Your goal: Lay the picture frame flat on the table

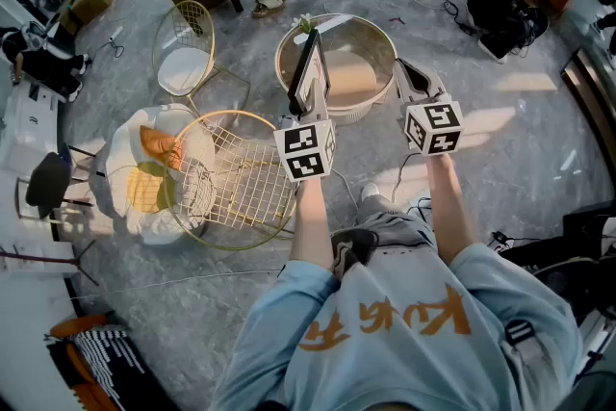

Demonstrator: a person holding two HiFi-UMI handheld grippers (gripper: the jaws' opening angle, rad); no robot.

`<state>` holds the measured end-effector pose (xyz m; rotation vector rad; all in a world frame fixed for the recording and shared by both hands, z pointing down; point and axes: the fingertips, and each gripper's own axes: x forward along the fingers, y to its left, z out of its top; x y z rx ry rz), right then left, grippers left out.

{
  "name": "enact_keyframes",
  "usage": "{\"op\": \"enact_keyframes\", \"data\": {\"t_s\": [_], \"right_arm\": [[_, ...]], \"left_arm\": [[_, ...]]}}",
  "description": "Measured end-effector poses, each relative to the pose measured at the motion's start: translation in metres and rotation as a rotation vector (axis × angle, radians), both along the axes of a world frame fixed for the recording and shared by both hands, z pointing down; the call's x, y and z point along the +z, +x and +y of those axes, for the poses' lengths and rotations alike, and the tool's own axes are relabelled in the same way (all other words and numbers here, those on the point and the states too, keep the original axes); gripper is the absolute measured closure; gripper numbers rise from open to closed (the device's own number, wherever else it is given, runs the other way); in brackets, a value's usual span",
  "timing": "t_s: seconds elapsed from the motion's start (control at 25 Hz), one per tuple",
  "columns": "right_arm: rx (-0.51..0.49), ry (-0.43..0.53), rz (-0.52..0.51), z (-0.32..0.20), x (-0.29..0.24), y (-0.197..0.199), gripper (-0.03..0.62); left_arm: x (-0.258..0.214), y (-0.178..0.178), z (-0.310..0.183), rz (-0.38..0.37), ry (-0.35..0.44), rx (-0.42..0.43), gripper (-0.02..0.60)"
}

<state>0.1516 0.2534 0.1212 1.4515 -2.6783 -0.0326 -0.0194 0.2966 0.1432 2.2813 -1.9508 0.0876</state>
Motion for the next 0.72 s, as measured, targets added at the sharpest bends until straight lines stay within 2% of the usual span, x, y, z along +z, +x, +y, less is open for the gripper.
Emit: {"op": "enact_keyframes", "data": {"t_s": [0.2,0.36,0.72], "right_arm": [[-0.011,0.010,-0.011,0.001,-0.003,-0.002,0.597],[-0.007,0.019,-0.060,-0.001,-0.009,-0.001,0.597],[-0.006,0.022,-0.028,-0.004,-0.010,0.000,0.597]], "left_arm": [[-0.001,-0.002,-0.001,0.017,0.008,-0.002,0.555],[-0.002,-0.006,-0.005,0.040,0.015,-0.004,0.555],[-0.002,-0.027,-0.014,0.070,0.024,-0.050,0.555]]}}
